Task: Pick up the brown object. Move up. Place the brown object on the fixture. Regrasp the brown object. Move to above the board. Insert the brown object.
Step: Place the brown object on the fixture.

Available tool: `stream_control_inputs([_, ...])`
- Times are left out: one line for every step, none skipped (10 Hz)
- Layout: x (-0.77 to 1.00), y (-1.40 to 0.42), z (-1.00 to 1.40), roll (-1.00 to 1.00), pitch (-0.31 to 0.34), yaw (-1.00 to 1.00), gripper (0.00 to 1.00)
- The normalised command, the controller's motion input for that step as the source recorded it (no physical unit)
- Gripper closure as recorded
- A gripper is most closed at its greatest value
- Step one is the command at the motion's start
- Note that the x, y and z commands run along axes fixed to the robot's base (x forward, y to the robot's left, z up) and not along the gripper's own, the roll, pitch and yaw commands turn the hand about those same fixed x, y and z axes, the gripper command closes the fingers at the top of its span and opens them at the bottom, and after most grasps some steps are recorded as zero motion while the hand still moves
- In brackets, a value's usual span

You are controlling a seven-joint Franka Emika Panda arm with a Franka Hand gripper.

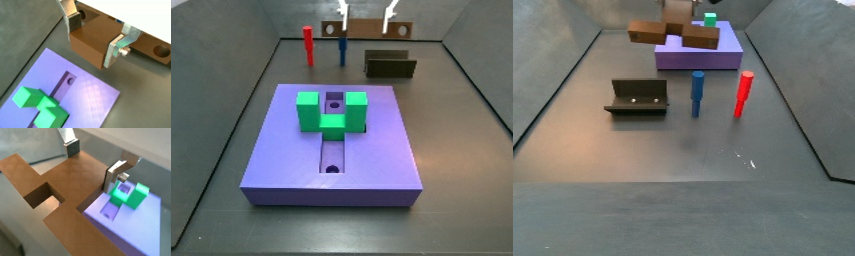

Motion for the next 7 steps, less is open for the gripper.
stream_control_inputs([0.71,0.0,0.28,-0.7,0.051,-0.3,1.0])
stream_control_inputs([0.68,0.0,0.27,-0.78,0.0,-0.29,1.0])
stream_control_inputs([0.64,0.03,0.22,-0.77,-0.014,-0.17,1.0])
stream_control_inputs([0.6,0.06,0.03,-0.51,-0.097,-0.2,1.0])
stream_control_inputs([0.76,0.0,-0.06,0.0,0.0,-0.16,1.0])
stream_control_inputs([0.99,0.05,-0.1,0.11,0.037,-0.05,1.0])
stream_control_inputs([1.0,0.08,-0.05,0.14,0.123,0.0,1.0])
